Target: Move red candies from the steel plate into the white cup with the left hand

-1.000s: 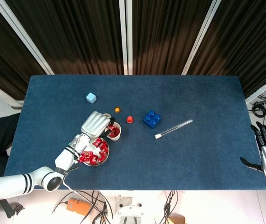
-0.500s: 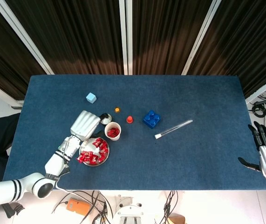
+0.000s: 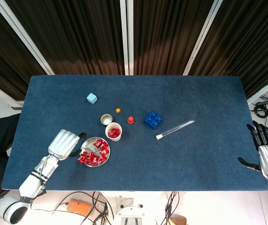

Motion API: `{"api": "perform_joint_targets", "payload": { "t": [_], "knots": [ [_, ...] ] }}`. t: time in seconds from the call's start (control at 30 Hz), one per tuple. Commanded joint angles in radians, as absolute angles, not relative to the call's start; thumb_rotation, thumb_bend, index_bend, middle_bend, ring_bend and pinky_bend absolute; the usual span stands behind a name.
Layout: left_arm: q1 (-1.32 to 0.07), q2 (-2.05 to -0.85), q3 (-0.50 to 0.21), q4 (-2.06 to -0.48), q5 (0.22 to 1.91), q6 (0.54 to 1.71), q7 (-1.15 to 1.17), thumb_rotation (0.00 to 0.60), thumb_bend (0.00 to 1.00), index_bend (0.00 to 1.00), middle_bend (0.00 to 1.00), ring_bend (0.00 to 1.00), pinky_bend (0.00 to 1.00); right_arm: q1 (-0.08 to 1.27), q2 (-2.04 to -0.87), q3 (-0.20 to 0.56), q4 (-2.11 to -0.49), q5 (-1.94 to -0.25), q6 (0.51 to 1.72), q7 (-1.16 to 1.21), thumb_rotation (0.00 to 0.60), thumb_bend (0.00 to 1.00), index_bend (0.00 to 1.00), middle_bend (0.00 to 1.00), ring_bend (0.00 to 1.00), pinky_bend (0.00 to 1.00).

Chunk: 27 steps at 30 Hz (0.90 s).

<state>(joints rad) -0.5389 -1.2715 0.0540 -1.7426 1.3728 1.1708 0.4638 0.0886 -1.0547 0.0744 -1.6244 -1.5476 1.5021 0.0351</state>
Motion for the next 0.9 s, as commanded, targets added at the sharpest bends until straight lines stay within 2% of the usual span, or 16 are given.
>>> {"api": "perform_joint_targets", "payload": {
  "t": [0.03, 0.33, 0.53, 0.9],
  "knots": [
    [-0.512, -1.257, 0.092, -1.739, 1.408, 1.171, 0.48, 0.6, 0.13, 0.39, 0.83, 0.77, 0.75, 0.089, -1.053, 0.075, -1.627, -1.547, 1.503, 0.033, 0.6, 0.19, 0.0, 0.03, 0.0, 0.13],
    [-0.446, -1.275, 0.15, -1.705, 1.509, 1.216, 0.466, 0.6, 0.11, 0.4, 0.83, 0.77, 0.75, 0.092, -1.056, 0.072, -1.629, -1.55, 1.5, 0.031, 0.6, 0.19, 0.0, 0.03, 0.0, 0.13],
    [-0.423, -1.359, 0.153, -1.601, 1.555, 1.22, 0.458, 0.6, 0.13, 0.39, 0.83, 0.77, 0.75, 0.092, -1.054, 0.071, -1.631, -1.551, 1.501, 0.029, 0.6, 0.19, 0.0, 0.03, 0.0, 0.13],
    [-0.411, -1.422, 0.129, -1.515, 1.558, 1.196, 0.422, 0.6, 0.18, 0.4, 0.83, 0.77, 0.75, 0.09, -1.055, 0.071, -1.632, -1.54, 1.499, 0.026, 0.6, 0.19, 0.0, 0.03, 0.0, 0.13]
  ]
}}
